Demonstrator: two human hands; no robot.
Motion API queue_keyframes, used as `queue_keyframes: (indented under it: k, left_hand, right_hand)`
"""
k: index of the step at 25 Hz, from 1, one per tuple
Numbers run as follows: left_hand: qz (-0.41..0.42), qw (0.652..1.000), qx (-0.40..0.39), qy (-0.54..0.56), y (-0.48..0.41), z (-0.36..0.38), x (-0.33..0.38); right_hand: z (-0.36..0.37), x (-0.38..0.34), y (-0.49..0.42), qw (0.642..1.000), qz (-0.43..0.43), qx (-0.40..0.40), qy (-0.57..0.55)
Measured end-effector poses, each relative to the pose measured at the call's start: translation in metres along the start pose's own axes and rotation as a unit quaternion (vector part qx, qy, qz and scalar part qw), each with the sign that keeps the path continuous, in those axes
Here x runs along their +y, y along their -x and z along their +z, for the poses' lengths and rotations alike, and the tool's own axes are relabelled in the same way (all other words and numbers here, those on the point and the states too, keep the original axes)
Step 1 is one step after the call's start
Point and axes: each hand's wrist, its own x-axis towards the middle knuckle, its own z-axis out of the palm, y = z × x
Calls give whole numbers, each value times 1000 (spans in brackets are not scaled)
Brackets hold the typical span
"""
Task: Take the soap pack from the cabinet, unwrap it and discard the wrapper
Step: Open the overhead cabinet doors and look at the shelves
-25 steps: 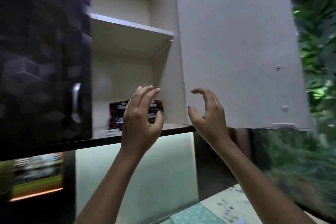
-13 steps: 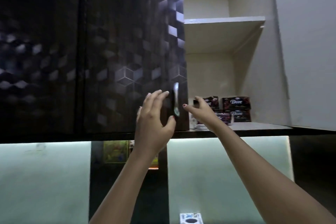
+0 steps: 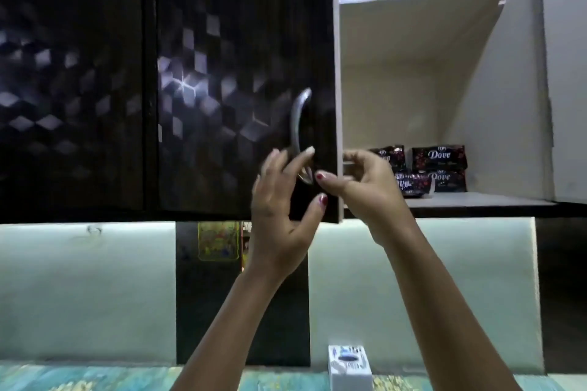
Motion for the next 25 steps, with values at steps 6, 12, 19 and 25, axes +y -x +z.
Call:
queue_keyframes:
  k: [6,12,19,25]
  left_hand:
    - [26,996,86,-1,10,-43,34]
    - [192,973,57,-115,4,-65,100]
    - [-6,939,11,-343,-10,-78,81]
    - [-29,813,108,-572,-16,-119,30]
  right_hand:
    - [4,-30,33,977,-35,-147,-153]
    - [23,-23,24,902,11,-290,-319]
    - [42,-15,12,937,14,-230,-261]
    - [70,-19,-1,964,-10,-173,-202]
